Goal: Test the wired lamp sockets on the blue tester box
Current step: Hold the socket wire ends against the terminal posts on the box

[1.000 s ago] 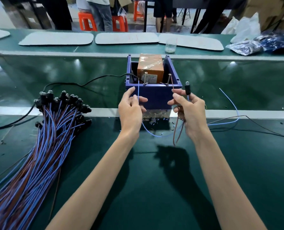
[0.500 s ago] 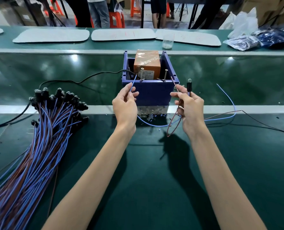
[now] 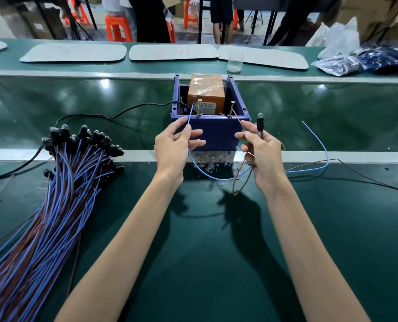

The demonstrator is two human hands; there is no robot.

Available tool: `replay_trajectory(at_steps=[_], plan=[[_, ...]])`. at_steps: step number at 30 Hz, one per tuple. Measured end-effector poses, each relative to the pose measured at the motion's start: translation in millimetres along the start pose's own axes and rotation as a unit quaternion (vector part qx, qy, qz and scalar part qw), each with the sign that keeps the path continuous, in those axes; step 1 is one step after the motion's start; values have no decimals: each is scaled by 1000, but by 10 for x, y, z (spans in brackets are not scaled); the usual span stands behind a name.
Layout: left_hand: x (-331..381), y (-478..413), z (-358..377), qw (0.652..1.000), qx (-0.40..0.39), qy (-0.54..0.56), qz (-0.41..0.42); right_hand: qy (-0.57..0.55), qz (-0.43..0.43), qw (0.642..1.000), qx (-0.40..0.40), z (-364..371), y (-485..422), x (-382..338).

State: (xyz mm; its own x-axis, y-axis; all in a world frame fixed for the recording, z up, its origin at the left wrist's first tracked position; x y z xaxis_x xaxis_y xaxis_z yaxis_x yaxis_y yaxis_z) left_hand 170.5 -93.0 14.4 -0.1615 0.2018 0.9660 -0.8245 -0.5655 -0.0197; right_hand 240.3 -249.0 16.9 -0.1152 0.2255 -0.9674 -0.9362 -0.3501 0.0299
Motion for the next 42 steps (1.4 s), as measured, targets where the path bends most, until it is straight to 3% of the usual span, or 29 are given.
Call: replay_trajectory(at_steps=[42], plan=[[-3, 19, -45, 999, 16, -47, -19, -18, -2, 999, -31, -22, -19, 10]])
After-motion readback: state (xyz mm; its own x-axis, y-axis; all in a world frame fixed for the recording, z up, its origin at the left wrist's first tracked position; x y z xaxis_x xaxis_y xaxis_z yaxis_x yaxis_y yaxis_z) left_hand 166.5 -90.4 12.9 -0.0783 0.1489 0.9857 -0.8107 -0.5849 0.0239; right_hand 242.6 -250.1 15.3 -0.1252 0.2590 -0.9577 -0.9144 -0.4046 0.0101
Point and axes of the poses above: each hand's wrist, its own y-axis away from the middle knuckle, its own z-axis out of the palm, x = y × z, the point moved 2 cm from there along -y, towards the middle knuckle, and after that the axes turned 9 degrees about -x, right-handed, at the moved point
